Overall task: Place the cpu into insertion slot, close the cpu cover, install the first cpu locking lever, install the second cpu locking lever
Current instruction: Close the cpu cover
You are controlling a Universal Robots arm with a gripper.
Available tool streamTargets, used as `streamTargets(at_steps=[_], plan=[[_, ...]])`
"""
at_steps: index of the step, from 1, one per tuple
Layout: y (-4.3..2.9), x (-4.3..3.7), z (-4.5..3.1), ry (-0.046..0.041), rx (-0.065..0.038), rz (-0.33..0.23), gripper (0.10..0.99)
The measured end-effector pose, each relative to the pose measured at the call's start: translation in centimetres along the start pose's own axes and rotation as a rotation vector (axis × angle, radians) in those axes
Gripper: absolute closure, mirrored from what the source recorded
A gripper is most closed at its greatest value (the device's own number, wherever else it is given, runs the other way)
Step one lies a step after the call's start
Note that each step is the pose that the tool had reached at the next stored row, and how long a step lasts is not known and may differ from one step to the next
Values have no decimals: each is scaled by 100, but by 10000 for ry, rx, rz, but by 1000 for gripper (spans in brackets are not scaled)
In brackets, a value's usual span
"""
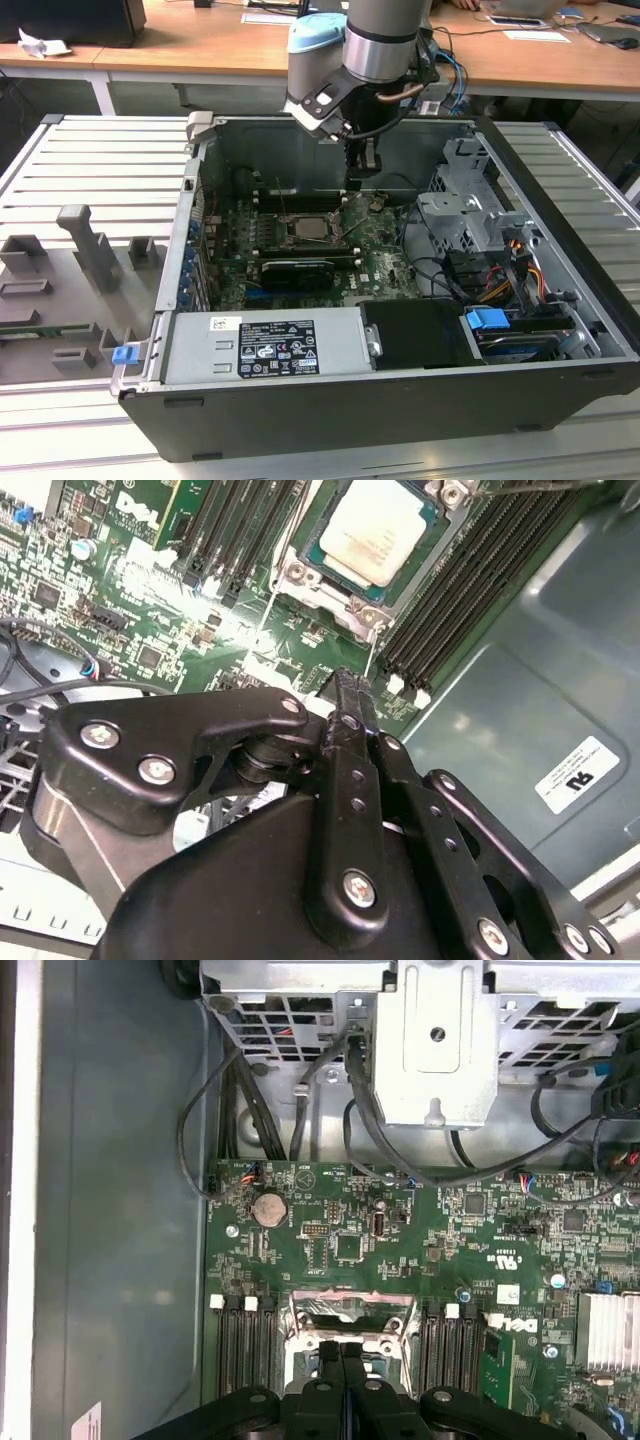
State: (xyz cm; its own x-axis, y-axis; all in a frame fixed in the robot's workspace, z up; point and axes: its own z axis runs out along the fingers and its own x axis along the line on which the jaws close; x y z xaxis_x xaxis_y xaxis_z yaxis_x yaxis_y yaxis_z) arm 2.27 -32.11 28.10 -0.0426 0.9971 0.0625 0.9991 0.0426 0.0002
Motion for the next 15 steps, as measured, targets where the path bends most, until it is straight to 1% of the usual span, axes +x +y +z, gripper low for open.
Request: streamTargets(at_steps=[1, 2, 3, 11, 15], plan=[[9, -1, 9, 3, 21, -364, 980], [29, -2, 18, 2, 32, -526, 980], [32, -4, 26, 0, 36, -578, 980], [37, -38, 51, 1, 28, -610, 980], [102, -41, 57, 2, 28, -619, 980]])
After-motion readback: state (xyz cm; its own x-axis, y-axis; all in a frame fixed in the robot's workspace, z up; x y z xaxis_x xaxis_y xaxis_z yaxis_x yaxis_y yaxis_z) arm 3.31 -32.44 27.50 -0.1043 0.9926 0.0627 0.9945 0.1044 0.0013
